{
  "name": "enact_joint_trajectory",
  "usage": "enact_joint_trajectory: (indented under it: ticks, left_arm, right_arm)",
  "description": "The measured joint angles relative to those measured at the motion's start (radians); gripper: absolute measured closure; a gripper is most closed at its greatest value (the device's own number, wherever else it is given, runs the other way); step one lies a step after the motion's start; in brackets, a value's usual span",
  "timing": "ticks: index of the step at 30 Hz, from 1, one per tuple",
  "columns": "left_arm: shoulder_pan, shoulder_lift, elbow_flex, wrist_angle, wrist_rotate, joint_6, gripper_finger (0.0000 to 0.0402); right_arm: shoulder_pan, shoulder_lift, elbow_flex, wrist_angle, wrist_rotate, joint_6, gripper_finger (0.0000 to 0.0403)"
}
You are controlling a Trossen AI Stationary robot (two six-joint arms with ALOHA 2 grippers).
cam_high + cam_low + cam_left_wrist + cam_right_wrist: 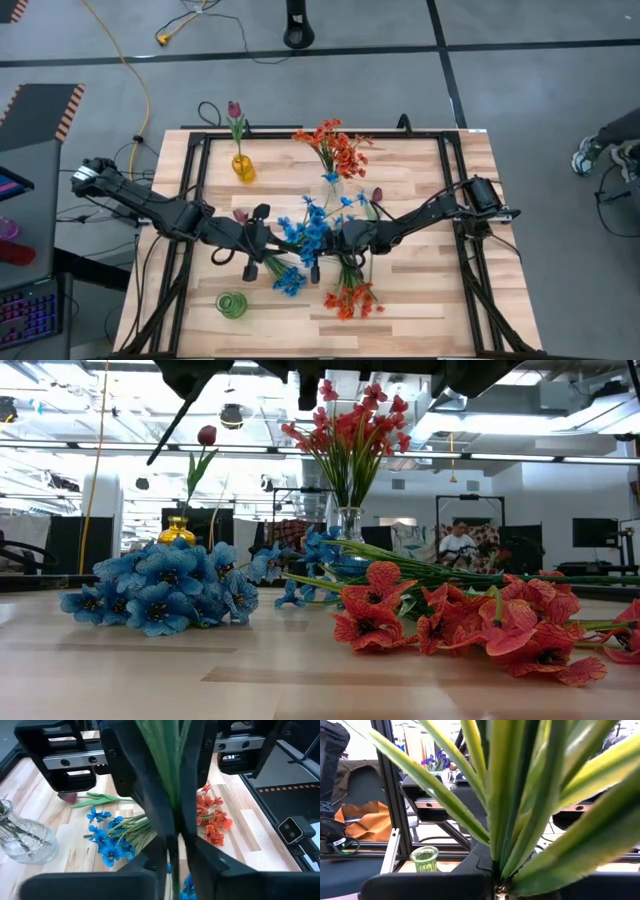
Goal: Sort flowers into vase by color
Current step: Put the top blue flowers into the green vase
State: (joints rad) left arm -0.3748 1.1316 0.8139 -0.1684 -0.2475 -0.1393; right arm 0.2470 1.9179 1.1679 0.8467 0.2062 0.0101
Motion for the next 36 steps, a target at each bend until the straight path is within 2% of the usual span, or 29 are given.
enact_joint_trajectory:
  ticks: [4, 11, 15, 21, 26, 32, 36]
  left_arm:
    - [0.0, 0.0, 0.0, 0.001, 0.0, 0.0, 0.0395]
    - [0.0, 0.0, 0.0, 0.002, 0.0, 0.0, 0.0399]
    - [0.0, 0.0, 0.0, 0.0, 0.0, 0.0, 0.0399]
    - [-0.004, -0.014, -0.001, -0.023, -0.019, -0.028, 0.0401]
    - [-0.02, -0.088, 0.0, -0.097, -0.075, -0.067, 0.0401]
    - [-0.112, -0.192, 0.0, -0.165, -0.195, -0.101, 0.0401]
    - [-0.228, -0.248, 0.0, -0.221, -0.345, -0.161, 0.0401]
  right_arm:
    - [0.0, 0.0, 0.0, 0.004, 0.0, -0.003, 0.0353]
    - [0.0, 0.0, 0.0, 0.006, 0.0, 0.0, 0.0321]
    - [0.0, 0.0, 0.0, 0.001, 0.0, 0.0, 0.0275]
    - [0.0, -0.004, 0.0, -0.04, 0.0, -0.003, 0.0177]
    - [0.002, -0.041, 0.0, -0.179, 0.001, -0.002, 0.0132]
    - [0.002, -0.094, 0.0, -0.278, 0.002, 0.038, 0.0127]
    - [0.002, -0.103, 0.0, -0.314, 0.002, 0.053, 0.0127]
